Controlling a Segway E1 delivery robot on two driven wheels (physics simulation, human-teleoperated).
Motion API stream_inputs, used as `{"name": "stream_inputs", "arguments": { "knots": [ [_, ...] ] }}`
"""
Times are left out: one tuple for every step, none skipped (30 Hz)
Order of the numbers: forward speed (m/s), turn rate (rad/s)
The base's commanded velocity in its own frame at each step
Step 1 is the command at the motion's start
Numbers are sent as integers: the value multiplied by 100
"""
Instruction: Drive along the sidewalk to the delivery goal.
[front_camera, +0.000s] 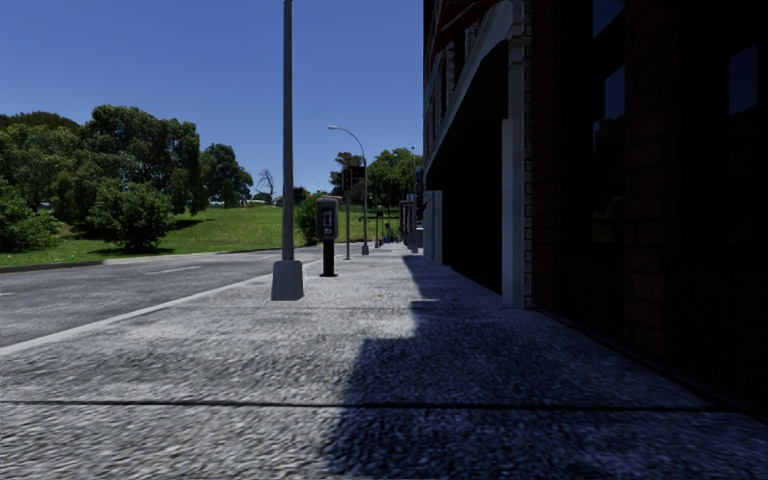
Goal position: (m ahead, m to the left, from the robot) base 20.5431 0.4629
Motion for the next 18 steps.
{"name": "stream_inputs", "arguments": {
  "knots": [
    [200,0],
    [200,0],
    [200,0],
    [200,0],
    [200,0],
    [200,0],
    [200,0],
    [200,0],
    [200,0],
    [200,0],
    [200,0],
    [200,0],
    [200,0],
    [200,0],
    [200,0],
    [200,0],
    [200,0],
    [200,0]
  ]
}}
